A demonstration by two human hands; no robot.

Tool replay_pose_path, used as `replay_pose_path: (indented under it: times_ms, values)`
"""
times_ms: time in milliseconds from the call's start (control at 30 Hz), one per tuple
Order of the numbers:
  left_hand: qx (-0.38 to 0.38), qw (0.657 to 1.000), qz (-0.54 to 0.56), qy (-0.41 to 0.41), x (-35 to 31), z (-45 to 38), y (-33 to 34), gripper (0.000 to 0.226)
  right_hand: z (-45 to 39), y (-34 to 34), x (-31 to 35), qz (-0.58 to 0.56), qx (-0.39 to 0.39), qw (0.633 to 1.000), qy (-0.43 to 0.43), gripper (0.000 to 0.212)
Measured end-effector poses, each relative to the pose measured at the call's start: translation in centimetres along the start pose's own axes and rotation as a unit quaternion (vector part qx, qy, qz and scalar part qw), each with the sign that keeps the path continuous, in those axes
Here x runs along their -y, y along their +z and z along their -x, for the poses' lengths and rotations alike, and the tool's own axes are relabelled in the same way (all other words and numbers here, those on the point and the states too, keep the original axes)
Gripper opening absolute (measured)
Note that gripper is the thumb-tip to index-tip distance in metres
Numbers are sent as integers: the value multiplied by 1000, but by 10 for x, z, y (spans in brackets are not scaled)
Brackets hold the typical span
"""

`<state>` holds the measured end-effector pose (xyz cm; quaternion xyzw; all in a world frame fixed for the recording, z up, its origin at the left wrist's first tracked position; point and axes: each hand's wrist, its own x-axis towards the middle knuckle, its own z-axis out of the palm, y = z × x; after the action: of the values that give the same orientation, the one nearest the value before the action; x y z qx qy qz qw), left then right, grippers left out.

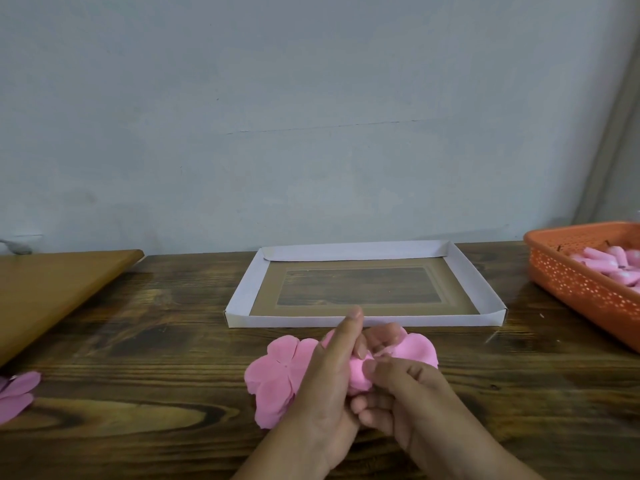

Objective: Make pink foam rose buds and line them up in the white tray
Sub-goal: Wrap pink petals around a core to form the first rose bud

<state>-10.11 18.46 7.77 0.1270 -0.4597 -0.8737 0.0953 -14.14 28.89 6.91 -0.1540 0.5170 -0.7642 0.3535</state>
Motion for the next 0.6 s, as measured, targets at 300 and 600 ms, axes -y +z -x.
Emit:
replay_pose_path:
  times_ms: [300,600]
  values:
    - [-46,999,-6,-1,-1,-1,1,53,11,-1,-13,413,-91,868,-260,46]
    - [-18,1000,-5,12,2,-2,1,45,7,-4,-13,335,-82,902,-261,30]
